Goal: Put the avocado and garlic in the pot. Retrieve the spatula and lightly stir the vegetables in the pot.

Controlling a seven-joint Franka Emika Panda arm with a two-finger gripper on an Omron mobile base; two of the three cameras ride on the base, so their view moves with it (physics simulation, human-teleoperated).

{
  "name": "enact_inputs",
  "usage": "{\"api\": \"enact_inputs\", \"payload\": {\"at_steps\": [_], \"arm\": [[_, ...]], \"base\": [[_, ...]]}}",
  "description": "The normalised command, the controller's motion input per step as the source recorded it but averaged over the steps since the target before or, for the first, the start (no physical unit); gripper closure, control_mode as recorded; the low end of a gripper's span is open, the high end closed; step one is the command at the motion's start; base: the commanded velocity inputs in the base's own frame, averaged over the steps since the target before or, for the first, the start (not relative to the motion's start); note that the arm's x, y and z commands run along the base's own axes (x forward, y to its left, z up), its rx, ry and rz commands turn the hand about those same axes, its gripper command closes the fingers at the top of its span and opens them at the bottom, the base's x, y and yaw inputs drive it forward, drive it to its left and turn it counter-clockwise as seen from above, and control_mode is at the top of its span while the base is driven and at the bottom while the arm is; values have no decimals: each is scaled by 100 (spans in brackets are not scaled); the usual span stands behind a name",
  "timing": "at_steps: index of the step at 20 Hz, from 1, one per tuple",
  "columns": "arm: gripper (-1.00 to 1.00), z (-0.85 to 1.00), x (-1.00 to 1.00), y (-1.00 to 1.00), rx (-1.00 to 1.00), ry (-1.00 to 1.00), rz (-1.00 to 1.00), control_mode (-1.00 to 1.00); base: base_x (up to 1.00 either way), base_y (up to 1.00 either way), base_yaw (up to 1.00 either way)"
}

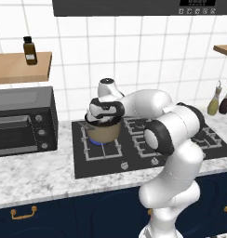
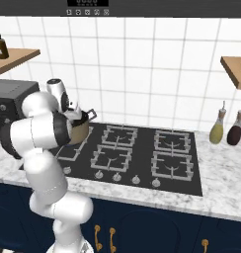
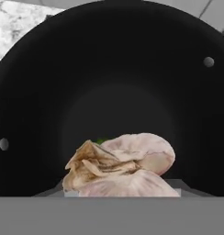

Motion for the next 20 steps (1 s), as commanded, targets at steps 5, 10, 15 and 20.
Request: {"api": "enact_inputs", "payload": {"at_steps": [5, 10, 15, 20], "arm": [[-100, -42, 21, 1, 0, 5, 0, -100], [-100, -14, 19, 0, 0, 1, 0, -100], [-100, 15, -3, 0, 0, 0, 0, -100], [-100, 60, -41, -6, 0, -3, 0, -100]], "base": [[0, 0, 0], [0, 0, 0], [0, 0, 0], [0, 0, 0]]}}
